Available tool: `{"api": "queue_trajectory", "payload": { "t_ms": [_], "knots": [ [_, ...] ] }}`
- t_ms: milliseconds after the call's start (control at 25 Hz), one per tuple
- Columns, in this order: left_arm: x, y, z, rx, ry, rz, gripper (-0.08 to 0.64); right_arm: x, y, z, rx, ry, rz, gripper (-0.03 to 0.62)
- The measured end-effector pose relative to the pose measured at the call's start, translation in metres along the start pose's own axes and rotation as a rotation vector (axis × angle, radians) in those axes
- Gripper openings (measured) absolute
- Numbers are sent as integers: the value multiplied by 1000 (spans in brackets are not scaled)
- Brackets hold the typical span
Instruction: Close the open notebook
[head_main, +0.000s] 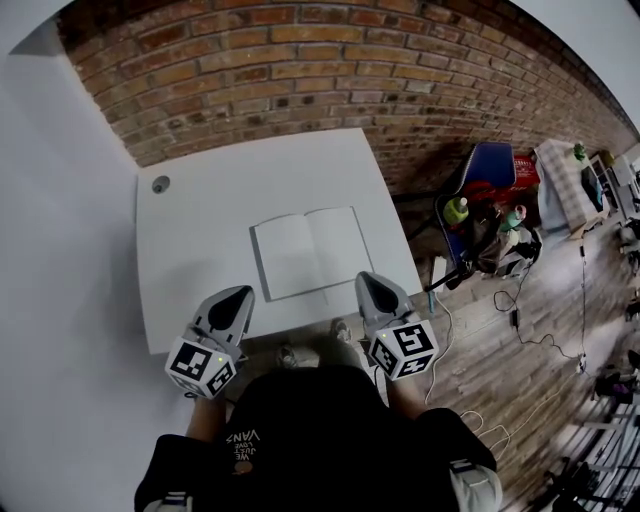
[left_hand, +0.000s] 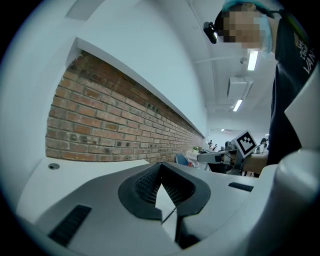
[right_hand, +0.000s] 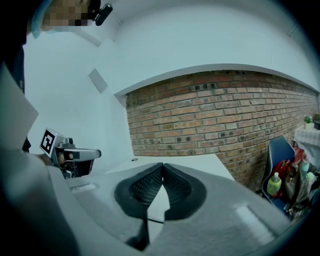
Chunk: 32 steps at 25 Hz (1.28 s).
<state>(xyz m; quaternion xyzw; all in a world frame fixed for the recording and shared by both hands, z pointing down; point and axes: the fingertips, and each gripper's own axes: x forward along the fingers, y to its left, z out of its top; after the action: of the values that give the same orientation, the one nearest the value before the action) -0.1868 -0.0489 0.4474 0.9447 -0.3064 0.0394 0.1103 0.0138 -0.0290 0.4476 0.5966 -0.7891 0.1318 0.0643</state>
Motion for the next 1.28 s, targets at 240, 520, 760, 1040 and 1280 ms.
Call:
{"api": "queue_trajectory", "payload": {
  "t_ms": [240,520,760,1040,1280],
  "knots": [
    [13,13,0,-3,5,31,12,17,-14,12,0,-35,12,-2],
    [45,21,3,-4,5,74,12,42,-49,17,7,-15,33,-2],
    [70,28,0,-10,8,117,12,66,-80,17,-7,3,41,-2],
    [88,38,-2,-25,5,179,12,90,-97,21,-33,17,85,-2],
    [97,45,-10,-36,11,226,12,104,-104,17,-72,40,109,-2]
  ]
}}
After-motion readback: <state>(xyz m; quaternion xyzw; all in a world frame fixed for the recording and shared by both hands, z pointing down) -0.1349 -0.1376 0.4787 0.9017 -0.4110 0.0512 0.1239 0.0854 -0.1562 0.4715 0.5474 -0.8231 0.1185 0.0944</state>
